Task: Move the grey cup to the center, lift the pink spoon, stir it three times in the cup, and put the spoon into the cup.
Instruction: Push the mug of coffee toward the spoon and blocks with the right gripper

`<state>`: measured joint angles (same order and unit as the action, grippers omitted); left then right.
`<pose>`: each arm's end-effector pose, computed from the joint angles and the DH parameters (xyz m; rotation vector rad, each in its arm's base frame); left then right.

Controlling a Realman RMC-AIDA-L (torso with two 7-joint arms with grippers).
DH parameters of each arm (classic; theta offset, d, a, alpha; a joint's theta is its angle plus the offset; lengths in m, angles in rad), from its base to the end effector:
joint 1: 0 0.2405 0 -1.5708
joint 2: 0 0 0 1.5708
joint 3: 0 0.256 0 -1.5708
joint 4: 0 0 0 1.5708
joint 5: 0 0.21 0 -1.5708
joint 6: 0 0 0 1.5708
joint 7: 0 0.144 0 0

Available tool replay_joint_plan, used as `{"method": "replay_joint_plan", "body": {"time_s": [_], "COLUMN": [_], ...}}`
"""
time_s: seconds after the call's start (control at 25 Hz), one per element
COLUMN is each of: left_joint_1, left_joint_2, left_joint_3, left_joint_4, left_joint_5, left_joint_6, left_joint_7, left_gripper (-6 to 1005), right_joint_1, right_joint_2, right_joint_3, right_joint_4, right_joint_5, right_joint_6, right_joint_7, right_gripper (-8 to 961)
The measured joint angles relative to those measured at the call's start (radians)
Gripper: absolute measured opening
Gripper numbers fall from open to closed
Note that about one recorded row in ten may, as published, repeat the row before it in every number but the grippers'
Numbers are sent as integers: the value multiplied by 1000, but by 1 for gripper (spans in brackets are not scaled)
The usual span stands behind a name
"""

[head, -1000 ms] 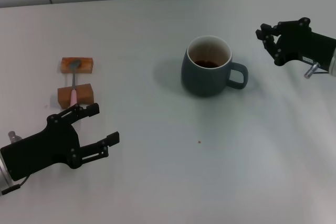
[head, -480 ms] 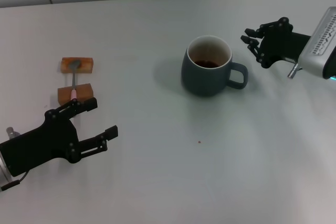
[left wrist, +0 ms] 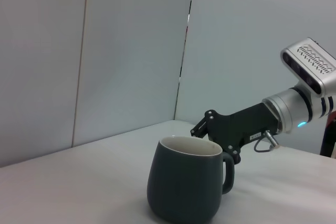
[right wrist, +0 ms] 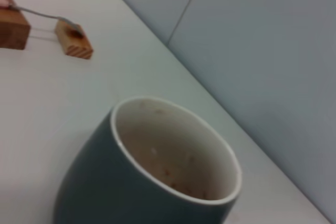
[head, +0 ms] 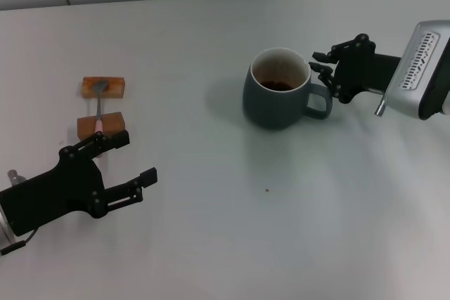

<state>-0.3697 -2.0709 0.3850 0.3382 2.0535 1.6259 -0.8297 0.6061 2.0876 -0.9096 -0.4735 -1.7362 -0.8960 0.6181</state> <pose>-0.3207 0.2525 -0.0229 -2.5131 -0.4879 -0.8618 0.2813 0.3934 -0.0339 -2.4068 -0.0990 0.1161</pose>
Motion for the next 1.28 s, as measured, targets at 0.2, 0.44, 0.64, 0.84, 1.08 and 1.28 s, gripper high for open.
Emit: {"method": "replay_joint_plan", "body": {"time_s": [0.2,0.44,0.64,0.84,1.08,1.28], "left_joint_1": [0,0,0,1,5,5], "left_joint_2": [0,0,0,0,1,1], "left_joint_3": [0,0,-3,-3,-3,-3], "left_joint_4": [3,4,4,3,0,-1], "left_joint_5": [0,1,1,-4,-6,-7], "left_joint_6": [0,0,0,0,0,0], "left_joint_7": [0,0,0,0,2,2], "left_gripper": [844,843,842,842,841,840], "right_joint_1": [0,4,3,9,12,19], "right_joint_2": [1,2,2,2,3,3], "right_joint_3": [-29,-93,-150,-161,-249,-309], "right_joint_4": [-2,-2,-5,-5,-6,-21], "right_joint_5": [0,55,97,108,204,215], "right_joint_6": [0,0,1,-3,6,22], "right_joint_7": [3,6,8,11,14,60], "right_gripper": [116,116,117,117,117,117]}}
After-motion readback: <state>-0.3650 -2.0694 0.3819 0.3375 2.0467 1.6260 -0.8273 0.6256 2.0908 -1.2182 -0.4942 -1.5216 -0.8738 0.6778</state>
